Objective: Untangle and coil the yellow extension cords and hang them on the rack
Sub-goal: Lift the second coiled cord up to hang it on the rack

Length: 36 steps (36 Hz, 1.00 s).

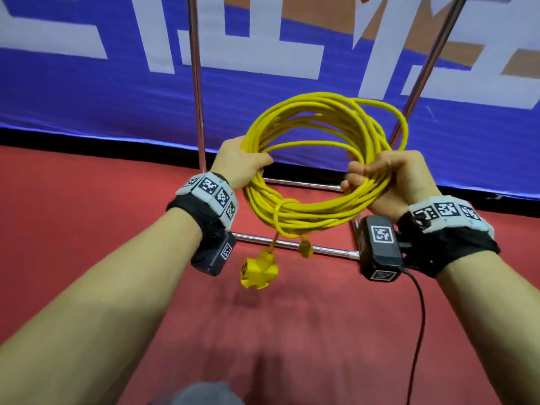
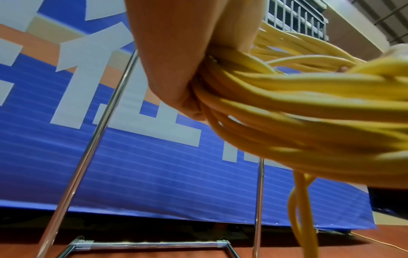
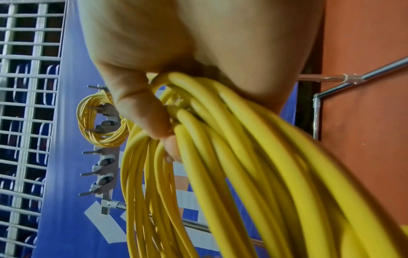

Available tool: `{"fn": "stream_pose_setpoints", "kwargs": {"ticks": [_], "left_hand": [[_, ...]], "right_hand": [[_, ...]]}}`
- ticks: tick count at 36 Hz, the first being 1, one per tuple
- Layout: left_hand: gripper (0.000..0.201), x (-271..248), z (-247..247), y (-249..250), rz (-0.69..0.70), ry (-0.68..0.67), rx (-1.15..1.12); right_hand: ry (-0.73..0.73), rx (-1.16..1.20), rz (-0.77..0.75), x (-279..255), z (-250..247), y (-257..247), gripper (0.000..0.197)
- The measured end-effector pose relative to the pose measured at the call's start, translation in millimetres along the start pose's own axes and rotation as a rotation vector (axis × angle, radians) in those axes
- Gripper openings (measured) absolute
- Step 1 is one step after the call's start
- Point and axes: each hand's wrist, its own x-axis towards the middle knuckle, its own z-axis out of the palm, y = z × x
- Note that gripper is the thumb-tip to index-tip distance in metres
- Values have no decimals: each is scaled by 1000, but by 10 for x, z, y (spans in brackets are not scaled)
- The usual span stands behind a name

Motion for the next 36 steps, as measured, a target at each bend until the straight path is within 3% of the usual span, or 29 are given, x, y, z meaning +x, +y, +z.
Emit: {"fn": "stream_pose_setpoints", "kwargs": {"ticks": [3, 9, 12, 15, 20, 21, 24, 26, 28, 31, 32, 36], "left_hand": [[21, 154, -65, -88, -3, -25, -24], [19, 437, -123, -235, -63, -29, -187], [19, 483, -131, -282, -97, -96, -333], [23, 486, -158, -303, -121, -200, -365], [77, 411, -203, -407, -239, -362, -547], [79, 370, -214, -438, -266, -388, -613], [55, 211, -235, -621, -387, -374, -757], [64, 53, -154, -767, -458, -360, -671], [80, -143, -7, -885, -473, -406, -408], [97, -397, 200, -1095, -473, -619, -14], [95, -465, 241, -1163, -486, -643, 24], [16, -676, 382, -1255, -402, -629, 23]], "right_hand": [[-46, -185, -7, 238, 21, -94, 3], [-52, -355, -37, 752, 77, -151, 15], [-114, -355, -65, 875, 128, -174, 21], [-114, -362, -131, 941, 223, -237, 15], [-97, -291, -222, 880, 343, -346, 11], [-80, -264, -231, 852, 359, -376, 12], [-31, -190, -265, 759, 409, -477, 15], [-12, -162, -285, 698, 451, -537, 16], [0, -156, -297, 640, 488, -568, 17], [11, -146, -324, 566, 540, -590, 18], [10, -144, -335, 525, 569, -600, 18], [-1, -127, -363, 418, 649, -652, 21]]}}
